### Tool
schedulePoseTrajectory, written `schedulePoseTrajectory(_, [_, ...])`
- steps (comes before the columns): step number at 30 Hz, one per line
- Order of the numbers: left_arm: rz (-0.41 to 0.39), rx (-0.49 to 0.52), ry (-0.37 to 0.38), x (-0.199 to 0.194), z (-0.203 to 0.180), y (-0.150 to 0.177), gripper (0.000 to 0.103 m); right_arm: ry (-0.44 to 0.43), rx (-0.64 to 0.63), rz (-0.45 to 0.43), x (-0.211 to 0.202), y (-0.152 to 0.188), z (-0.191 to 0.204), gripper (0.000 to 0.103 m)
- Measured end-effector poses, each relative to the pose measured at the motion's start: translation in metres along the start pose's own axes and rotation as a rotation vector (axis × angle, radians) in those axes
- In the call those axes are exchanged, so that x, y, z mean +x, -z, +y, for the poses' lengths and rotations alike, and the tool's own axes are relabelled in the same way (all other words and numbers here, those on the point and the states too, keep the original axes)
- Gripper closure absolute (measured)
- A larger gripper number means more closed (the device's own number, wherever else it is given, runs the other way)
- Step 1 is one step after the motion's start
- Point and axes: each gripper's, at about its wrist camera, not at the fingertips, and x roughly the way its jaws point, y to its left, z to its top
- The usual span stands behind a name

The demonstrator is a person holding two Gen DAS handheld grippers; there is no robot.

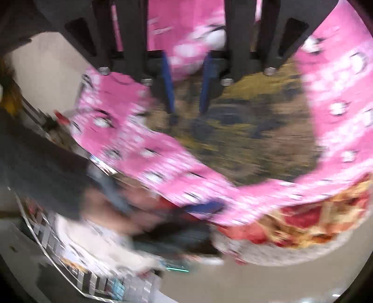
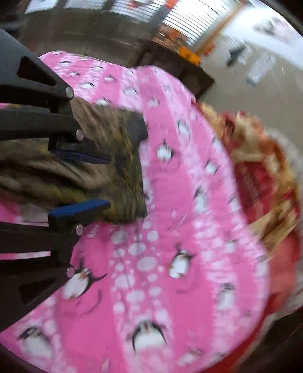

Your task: Fold small clothes

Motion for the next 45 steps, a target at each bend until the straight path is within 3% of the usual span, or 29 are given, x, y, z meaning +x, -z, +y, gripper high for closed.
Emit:
schedulePoseTrajectory(2, [-0.029, -0.085, -0.073, -0.010, 0.029, 0.007, 0.087, -0.009, -0.130, -0.059, -0.030, 0.033, 0.033, 0.055])
schedulePoseTrajectory(4, [0.011, -0.219, -0.111, -0.005, 0.060, 0.015, 0.087, -0.029, -0.261, -0.101, -0.045, 0.069, 0.059, 0.054])
schedulePoseTrajectory(7, [0.082, -0.365, -0.077, 0.013, 0.090, 0.035, 0.088, 0.030, -0.435, -0.021, -0.035, 0.126, 0.089, 0.057])
schedulePoseTrajectory(8, [0.108, -0.411, -0.050, 0.021, 0.096, 0.046, 0.089, 0.061, -0.458, 0.034, -0.021, 0.144, 0.091, 0.066])
schedulePoseTrajectory(10, [0.103, -0.391, -0.051, 0.020, 0.092, 0.045, 0.090, 0.180, -0.458, 0.118, 0.008, 0.172, 0.076, 0.071])
schedulePoseTrajectory(12, [0.125, -0.377, -0.067, 0.012, 0.090, 0.035, 0.094, 0.152, -0.412, 0.063, 0.003, 0.179, 0.067, 0.071])
schedulePoseTrajectory(14, [0.092, -0.377, -0.072, 0.001, 0.092, 0.021, 0.095, 0.146, -0.362, 0.094, -0.003, 0.165, 0.069, 0.076])
schedulePoseTrajectory(17, [0.005, -0.387, -0.122, -0.001, 0.110, -0.015, 0.095, 0.155, -0.375, -0.016, -0.027, 0.134, 0.088, 0.077])
schedulePoseTrajectory(20, [0.028, -0.450, -0.119, 0.032, 0.128, -0.037, 0.095, 0.230, -0.301, -0.092, -0.023, 0.092, 0.096, 0.077])
schedulePoseTrajectory(21, [0.074, -0.486, -0.106, 0.051, 0.135, -0.037, 0.095, 0.243, -0.277, -0.090, -0.013, 0.080, 0.097, 0.077])
schedulePoseTrajectory(23, [0.203, -0.533, -0.131, 0.088, 0.142, -0.020, 0.096, 0.281, -0.255, -0.054, 0.017, 0.064, 0.090, 0.077])
schedulePoseTrajectory(25, [0.179, -0.493, -0.142, 0.085, 0.137, -0.022, 0.096, 0.379, -0.206, 0.102, 0.062, 0.067, 0.063, 0.077])
schedulePoseTrajectory(26, [0.193, -0.479, -0.147, 0.082, 0.134, -0.027, 0.096, 0.358, -0.146, 0.120, 0.064, 0.068, 0.050, 0.076])
schedulePoseTrajectory(27, [0.184, -0.475, -0.137, 0.077, 0.133, -0.032, 0.096, 0.321, -0.103, 0.097, 0.059, 0.066, 0.044, 0.076])
schedulePoseTrajectory(29, [0.127, -0.456, -0.136, 0.070, 0.136, -0.050, 0.096, 0.328, -0.092, 0.071, 0.046, 0.054, 0.050, 0.076])
schedulePoseTrajectory(32, [0.051, -0.435, -0.185, 0.078, 0.147, -0.086, 0.094, 0.336, -0.060, -0.056, 0.027, 0.027, 0.067, 0.076])
schedulePoseTrajectory(33, [0.044, -0.441, -0.196, 0.083, 0.150, -0.091, 0.094, 0.347, -0.040, -0.093, 0.023, 0.019, 0.070, 0.074])
schedulePoseTrajectory(34, [0.029, -0.449, -0.215, 0.094, 0.154, -0.096, 0.094, 0.397, -0.016, -0.143, 0.025, 0.007, 0.073, 0.065])
schedulePoseTrajectory(35, [0.020, -0.459, -0.239, 0.103, 0.160, -0.099, 0.094, 0.454, 0.006, -0.171, 0.030, 0.000, 0.072, 0.058])
schedulePoseTrajectory(38, [0.051, -0.479, -0.289, 0.135, 0.169, -0.095, 0.092, 0.539, 0.075, -0.162, 0.072, -0.016, 0.050, 0.058])
schedulePoseTrajectory(41, [0.035, -0.464, -0.289, 0.153, 0.170, -0.073, 0.091, 0.524, 0.072, -0.112, 0.117, -0.003, 0.018, 0.059])
schedulePoseTrajectory(45, [0.047, -0.443, -0.315, 0.159, 0.168, -0.074, 0.091, 0.470, 0.114, -0.150, 0.115, -0.002, 0.010, 0.058])
